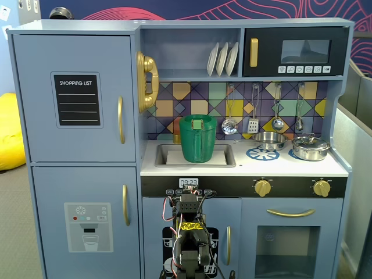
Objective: Open the left cabinet door
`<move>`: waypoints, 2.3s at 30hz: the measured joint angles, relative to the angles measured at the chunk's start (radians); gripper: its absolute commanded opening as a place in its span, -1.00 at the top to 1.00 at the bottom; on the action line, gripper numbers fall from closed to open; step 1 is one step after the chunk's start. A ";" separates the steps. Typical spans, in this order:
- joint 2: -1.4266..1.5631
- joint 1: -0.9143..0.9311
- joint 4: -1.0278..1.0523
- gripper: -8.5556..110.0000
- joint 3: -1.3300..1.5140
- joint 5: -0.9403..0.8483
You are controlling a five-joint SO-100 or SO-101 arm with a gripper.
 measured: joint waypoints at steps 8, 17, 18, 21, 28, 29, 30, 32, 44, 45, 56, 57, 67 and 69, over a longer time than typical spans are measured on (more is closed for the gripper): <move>0.000 0.000 0.000 0.86 0.000 -0.025; 0.000 -0.002 0.002 0.86 0.000 -0.032; 0.000 -0.002 0.002 0.86 0.000 -0.038; 0.000 -0.008 -0.005 0.86 0.002 -0.054; -0.028 -0.149 -0.114 0.86 -0.057 -0.054; -0.040 -0.173 -0.141 0.86 -0.089 -0.054; -0.057 -0.195 -0.170 0.86 -0.126 -0.054; -0.095 -0.229 -0.235 0.85 -0.193 -0.054; -0.359 -0.430 -0.517 0.74 -0.597 -0.192; -0.380 -0.454 -0.541 0.71 -0.632 -0.204; -0.641 -0.581 -0.818 0.52 -0.937 -0.232; -0.663 -0.592 -0.848 0.51 -0.956 -0.221; -0.838 -0.632 -1.037 0.46 -1.091 -0.112; -0.870 -0.638 -1.065 0.47 -1.111 -0.101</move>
